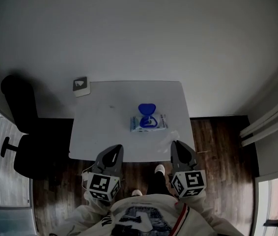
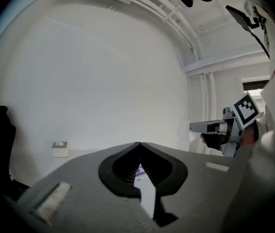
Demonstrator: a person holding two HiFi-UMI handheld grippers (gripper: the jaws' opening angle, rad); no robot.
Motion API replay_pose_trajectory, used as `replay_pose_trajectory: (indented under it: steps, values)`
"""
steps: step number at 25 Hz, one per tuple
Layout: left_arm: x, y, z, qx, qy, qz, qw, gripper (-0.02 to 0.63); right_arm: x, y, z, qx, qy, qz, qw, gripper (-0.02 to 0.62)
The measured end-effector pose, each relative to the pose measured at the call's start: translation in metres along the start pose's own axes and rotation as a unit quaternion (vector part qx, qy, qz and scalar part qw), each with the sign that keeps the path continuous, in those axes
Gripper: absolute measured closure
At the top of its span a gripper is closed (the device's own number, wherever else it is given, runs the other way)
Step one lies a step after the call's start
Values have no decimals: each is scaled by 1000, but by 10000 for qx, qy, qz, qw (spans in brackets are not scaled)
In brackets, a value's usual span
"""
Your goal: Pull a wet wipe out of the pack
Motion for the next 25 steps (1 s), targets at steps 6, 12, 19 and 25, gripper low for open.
replay_pose_trajectory:
  steps: [6, 12, 19, 25]
  values:
    - [23, -21, -13, 98, -177, 109, 9997, 604, 28, -12, 21, 48, 19, 37, 10000, 589]
    - [29, -20, -29, 68, -194, 52, 9998, 604, 42, -15, 19, 125, 6, 70, 9999, 589]
    - [31, -8, -44, 21, -16, 1, 10000, 604, 49, -12, 6, 99, 105, 83, 9999, 589]
    - [33, -15, -58, 60, 88, 55, 9999, 604, 56, -18, -2, 79, 218, 85, 9997, 589]
Point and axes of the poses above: the fingertips, and each gripper's own axes: x backward along the fingers, z to its left, y out of its top, the point moved 5 cm from there along x, backward along the fingers, and after that the axes turned 13 degrees about z, right-handed, at the moved point
